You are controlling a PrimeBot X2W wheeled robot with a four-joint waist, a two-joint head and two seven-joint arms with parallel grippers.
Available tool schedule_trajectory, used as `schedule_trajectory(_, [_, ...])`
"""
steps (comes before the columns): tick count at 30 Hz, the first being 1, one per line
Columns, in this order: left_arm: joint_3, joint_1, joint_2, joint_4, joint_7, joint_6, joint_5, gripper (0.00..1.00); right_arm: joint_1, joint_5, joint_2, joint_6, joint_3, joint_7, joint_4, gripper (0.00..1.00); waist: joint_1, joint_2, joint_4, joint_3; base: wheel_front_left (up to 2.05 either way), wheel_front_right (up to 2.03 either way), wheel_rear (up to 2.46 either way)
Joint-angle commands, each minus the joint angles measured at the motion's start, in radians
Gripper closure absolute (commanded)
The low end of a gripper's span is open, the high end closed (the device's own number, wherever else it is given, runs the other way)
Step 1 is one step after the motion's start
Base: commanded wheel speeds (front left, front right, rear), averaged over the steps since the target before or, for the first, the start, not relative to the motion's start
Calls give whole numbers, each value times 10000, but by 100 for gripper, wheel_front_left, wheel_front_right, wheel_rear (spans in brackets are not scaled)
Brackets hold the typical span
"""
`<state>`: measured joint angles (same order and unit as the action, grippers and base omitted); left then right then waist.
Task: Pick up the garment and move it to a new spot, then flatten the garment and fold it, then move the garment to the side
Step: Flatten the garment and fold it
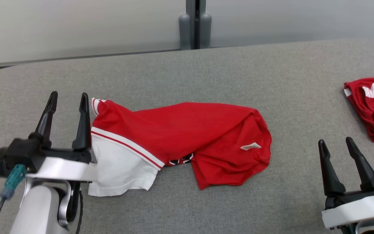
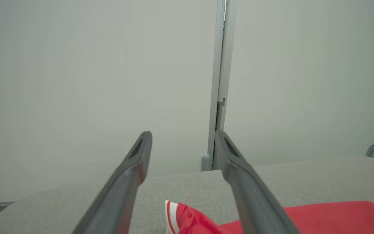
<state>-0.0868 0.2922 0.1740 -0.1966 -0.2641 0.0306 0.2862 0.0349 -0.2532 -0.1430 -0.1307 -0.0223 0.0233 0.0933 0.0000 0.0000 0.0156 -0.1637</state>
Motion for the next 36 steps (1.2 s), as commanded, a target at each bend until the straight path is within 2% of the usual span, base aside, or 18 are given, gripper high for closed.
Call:
schedule_trajectory(1, [148,-501,-29,479,6,-120,-287,0,125,62,-37,1,-45,-67,97,0,0,0,-183,404,0,0,0])
schedule_trajectory(8, [408,-2170,-171,1657,4,-252,-725,0,582,155,-63,1,-121,-335,285,0,0,0,-346,1128,0,0,0])
schedule_trajectory(14, [545,-3141,-88,1635,87,-165,-480,0,875,156,-84,1,-192,-486,330,0,0,0,-341,1567,0,0,0])
schedule_trajectory(20, [383,-4016,-50,2118,666,-282,-453,0,1162,140,-137,1,-199,-586,370,0,0,0,-328,1842,0,0,0])
schedule_trajectory(36, [95,-4638,-37,2504,1269,-495,-423,0,1422,163,-173,1,-129,-666,426,0,0,0,-438,2013,0,0,0])
